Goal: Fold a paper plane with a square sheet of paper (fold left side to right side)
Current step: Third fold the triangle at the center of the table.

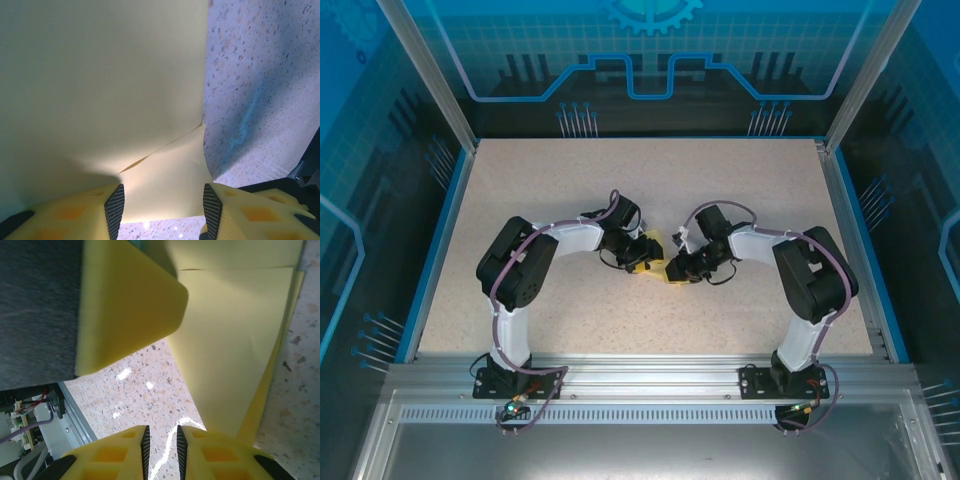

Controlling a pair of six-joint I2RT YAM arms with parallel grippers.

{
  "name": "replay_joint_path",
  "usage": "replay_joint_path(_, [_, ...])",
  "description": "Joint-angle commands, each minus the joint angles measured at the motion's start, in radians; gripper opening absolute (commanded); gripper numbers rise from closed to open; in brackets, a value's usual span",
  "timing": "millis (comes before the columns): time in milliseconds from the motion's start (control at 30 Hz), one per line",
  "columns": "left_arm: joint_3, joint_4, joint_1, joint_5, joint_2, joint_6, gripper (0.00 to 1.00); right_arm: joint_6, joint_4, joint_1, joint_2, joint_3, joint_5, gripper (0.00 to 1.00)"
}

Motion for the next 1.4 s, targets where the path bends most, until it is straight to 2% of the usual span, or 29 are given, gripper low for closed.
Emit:
replay_joint_path(0, [-0.009, -0.056, -0.012, -0.061, 0.057, 0.004, 0.50, 0.014, -0.041, 0.006, 0.025, 0.005, 0.013, 0.23])
replay_joint_path(500, [0.000, -0.072, -0.013, -0.075, 0.065, 0.012, 0.50, 0.028, -0.056, 0.006, 0.067, -0.023, 0.053, 0.23])
replay_joint_path(800, [0.002, -0.076, -0.013, -0.081, 0.065, 0.013, 0.50, 0.020, -0.085, 0.001, 0.062, -0.106, 0.080, 0.22])
replay_joint_path(1067, [0.004, -0.080, -0.012, -0.080, 0.060, 0.015, 0.50, 0.020, -0.086, -0.019, -0.139, -0.095, 0.028, 0.21])
replay_joint_path(1200, [0.003, -0.080, -0.012, -0.080, 0.057, 0.014, 0.50, 0.054, -0.083, -0.024, -0.160, -0.067, 0.052, 0.15])
replay_joint_path(1367, [0.005, -0.080, -0.012, -0.079, 0.055, 0.015, 0.50, 0.120, -0.041, -0.020, -0.085, -0.023, 0.077, 0.05])
